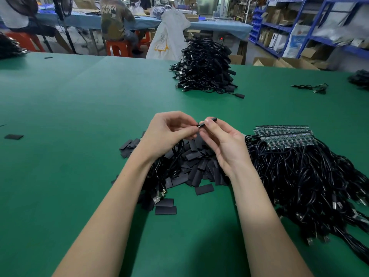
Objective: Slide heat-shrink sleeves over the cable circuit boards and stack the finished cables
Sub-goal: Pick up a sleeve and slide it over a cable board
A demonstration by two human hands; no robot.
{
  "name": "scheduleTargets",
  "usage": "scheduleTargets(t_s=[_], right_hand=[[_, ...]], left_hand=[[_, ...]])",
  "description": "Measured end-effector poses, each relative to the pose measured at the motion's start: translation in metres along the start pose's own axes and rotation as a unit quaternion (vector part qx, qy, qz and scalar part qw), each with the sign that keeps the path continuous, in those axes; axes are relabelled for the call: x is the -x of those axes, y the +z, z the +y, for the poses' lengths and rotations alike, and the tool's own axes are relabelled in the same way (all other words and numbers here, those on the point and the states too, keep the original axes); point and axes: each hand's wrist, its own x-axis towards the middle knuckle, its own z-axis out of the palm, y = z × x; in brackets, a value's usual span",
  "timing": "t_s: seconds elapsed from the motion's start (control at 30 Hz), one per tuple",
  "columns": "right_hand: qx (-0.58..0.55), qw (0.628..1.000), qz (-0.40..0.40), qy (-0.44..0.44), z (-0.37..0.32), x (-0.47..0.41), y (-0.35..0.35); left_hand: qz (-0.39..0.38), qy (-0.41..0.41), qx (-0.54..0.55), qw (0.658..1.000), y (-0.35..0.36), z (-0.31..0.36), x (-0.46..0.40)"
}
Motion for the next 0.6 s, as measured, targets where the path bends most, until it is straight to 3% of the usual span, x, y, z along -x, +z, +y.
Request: scheduleTargets(t_s=[0.37, 0.6], right_hand=[[0.038, 0.999, -0.015, -0.036, -0.0045, 0.0027, 0.0011], [0.066, 0.992, 0.017, -0.107, 0.0007, 0.0025, 0.0064]], left_hand=[[0.012, 0.022, 0.004, 1.000, 0.0055, -0.0013, -0.0017], [0.017, 0.000, 0.008, 1.000, 0.0064, -0.0045, -0.0025]])
